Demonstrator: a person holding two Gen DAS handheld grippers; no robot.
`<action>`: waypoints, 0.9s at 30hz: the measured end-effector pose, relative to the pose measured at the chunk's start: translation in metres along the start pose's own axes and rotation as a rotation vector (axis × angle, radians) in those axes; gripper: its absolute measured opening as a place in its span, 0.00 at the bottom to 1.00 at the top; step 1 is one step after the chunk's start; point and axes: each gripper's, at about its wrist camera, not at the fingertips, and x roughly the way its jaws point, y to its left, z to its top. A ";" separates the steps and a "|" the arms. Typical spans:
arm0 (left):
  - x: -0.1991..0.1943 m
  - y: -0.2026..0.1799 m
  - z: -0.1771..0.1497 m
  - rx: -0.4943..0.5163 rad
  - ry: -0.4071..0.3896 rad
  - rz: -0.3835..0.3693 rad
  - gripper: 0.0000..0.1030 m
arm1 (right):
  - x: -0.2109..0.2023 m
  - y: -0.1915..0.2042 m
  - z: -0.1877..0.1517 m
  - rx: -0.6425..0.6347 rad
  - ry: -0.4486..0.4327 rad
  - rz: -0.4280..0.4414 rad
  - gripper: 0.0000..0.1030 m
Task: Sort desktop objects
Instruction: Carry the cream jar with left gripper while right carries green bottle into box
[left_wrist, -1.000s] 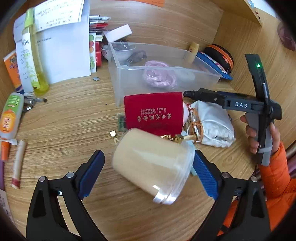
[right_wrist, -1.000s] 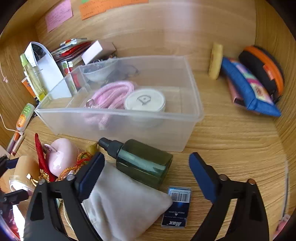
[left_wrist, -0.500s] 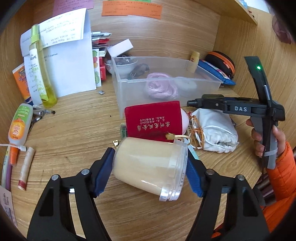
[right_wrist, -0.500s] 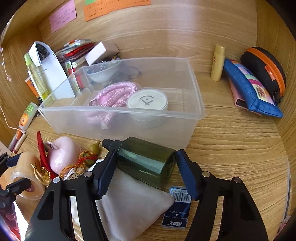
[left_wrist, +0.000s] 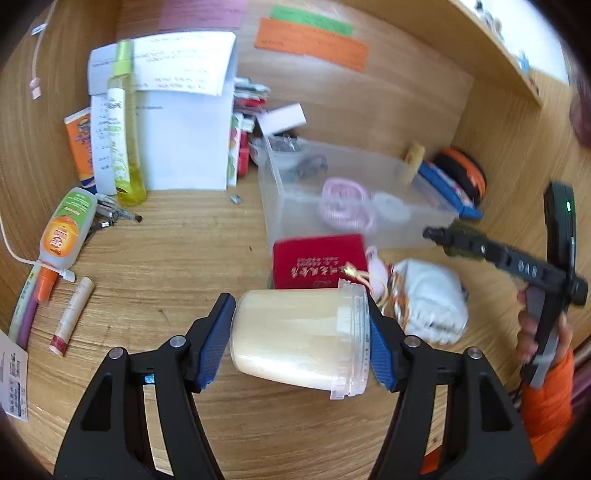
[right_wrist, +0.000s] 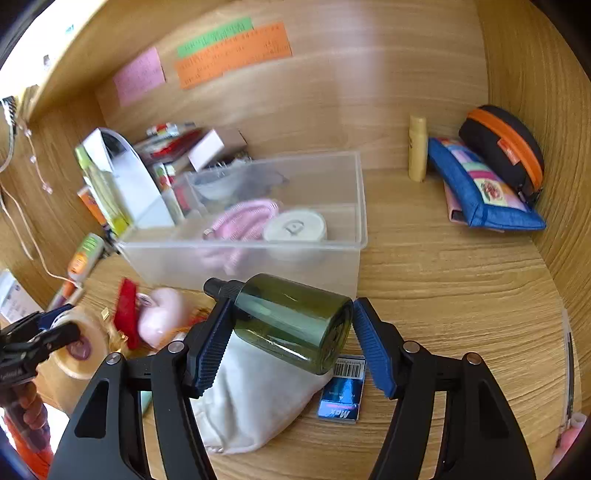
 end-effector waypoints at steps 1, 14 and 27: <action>-0.003 0.001 0.003 -0.004 -0.013 -0.001 0.64 | -0.005 0.000 0.001 0.001 -0.012 0.007 0.60; -0.026 -0.003 0.048 -0.008 -0.135 0.060 0.64 | -0.036 -0.007 0.020 -0.010 -0.117 0.026 0.60; 0.003 -0.027 0.108 0.033 -0.173 0.034 0.64 | -0.033 -0.010 0.046 -0.040 -0.163 0.005 0.60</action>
